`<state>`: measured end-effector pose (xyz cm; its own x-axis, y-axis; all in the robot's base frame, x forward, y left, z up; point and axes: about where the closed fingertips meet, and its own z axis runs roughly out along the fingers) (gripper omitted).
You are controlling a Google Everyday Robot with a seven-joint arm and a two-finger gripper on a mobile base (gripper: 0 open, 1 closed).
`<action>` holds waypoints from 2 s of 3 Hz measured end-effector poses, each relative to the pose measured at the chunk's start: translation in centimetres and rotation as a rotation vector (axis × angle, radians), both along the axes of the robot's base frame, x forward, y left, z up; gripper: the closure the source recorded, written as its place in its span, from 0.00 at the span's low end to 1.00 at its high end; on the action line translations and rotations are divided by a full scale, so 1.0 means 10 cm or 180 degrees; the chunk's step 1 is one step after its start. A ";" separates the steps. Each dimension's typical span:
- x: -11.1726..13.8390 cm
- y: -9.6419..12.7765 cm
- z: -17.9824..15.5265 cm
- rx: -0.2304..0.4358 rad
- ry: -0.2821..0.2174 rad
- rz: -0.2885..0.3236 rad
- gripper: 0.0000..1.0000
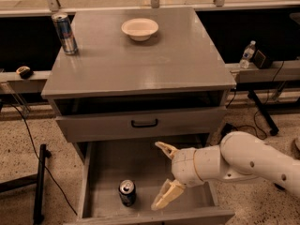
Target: Pick pepsi can from middle drawer and place on counter
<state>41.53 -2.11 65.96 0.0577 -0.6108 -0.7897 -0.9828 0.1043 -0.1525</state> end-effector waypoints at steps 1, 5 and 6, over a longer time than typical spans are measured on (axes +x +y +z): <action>0.20 0.36 -0.54 0.0145 0.0013 0.0302 0.00; 0.46 0.86 -1.63 0.0493 0.0149 0.0617 0.00; 0.54 0.91 -1.91 0.0470 0.0095 0.0567 0.00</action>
Offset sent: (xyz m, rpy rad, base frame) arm 0.0509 0.1000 -0.1871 0.1979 0.0858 0.2650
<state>46.93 7.02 46.86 0.1295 -0.4708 -0.8727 -0.9915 -0.0521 -0.1191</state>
